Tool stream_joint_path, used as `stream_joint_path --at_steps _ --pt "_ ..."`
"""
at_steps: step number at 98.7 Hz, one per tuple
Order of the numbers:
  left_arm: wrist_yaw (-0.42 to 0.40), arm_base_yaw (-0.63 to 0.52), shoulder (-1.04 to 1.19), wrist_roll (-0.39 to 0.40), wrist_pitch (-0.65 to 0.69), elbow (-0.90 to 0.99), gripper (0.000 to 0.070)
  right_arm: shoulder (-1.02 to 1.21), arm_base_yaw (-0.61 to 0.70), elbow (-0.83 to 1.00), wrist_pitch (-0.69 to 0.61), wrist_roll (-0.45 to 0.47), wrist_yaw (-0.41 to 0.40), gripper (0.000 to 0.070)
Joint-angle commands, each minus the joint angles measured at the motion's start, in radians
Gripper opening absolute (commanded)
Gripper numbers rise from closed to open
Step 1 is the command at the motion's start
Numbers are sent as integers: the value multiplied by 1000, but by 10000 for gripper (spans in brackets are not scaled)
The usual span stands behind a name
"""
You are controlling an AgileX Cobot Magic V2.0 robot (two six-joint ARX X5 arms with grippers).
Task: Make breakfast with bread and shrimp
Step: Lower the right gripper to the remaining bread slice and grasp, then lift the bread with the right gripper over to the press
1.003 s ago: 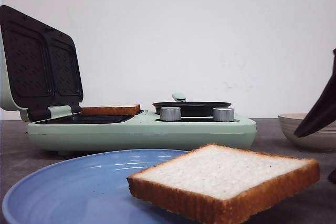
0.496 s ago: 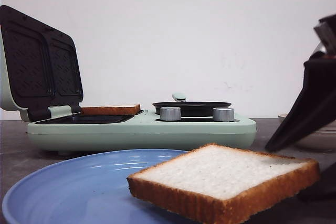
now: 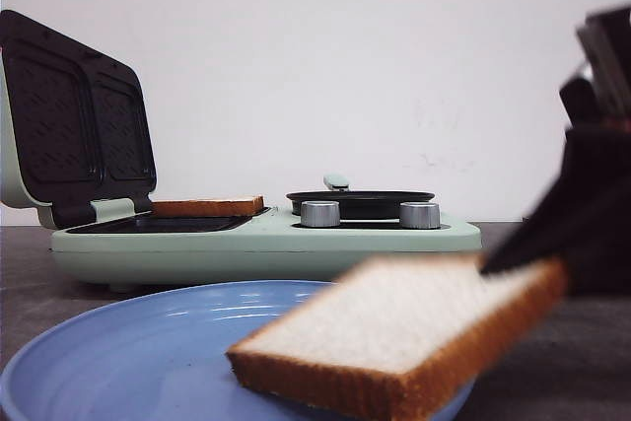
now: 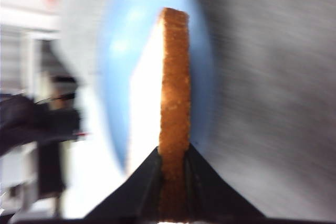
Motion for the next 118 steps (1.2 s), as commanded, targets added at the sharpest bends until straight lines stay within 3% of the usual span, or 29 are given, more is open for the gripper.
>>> stream_joint_path --at_steps 1,21,45,56,69,78,93,118 --pt "2 -5 4 -2 5 8 431 -31 6 5 70 67 -19 0" --pt "2 -5 4 -2 5 8 431 -167 6 39 218 199 -19 0" --pt "2 -5 4 -2 6 8 431 -238 6 198 169 153 -10 0" --pt "2 -5 4 -2 5 8 431 -231 13 335 -43 -26 74 0" --pt "2 -5 4 -2 6 8 431 -192 48 531 -378 -362 291 0" --pt "2 -5 4 -2 6 8 431 -150 90 646 -521 -544 436 0" --pt "2 -5 4 -2 13 8 431 -64 187 771 -593 -718 618 0" --pt "2 -5 4 -2 32 8 431 120 385 843 -562 -1015 906 0"
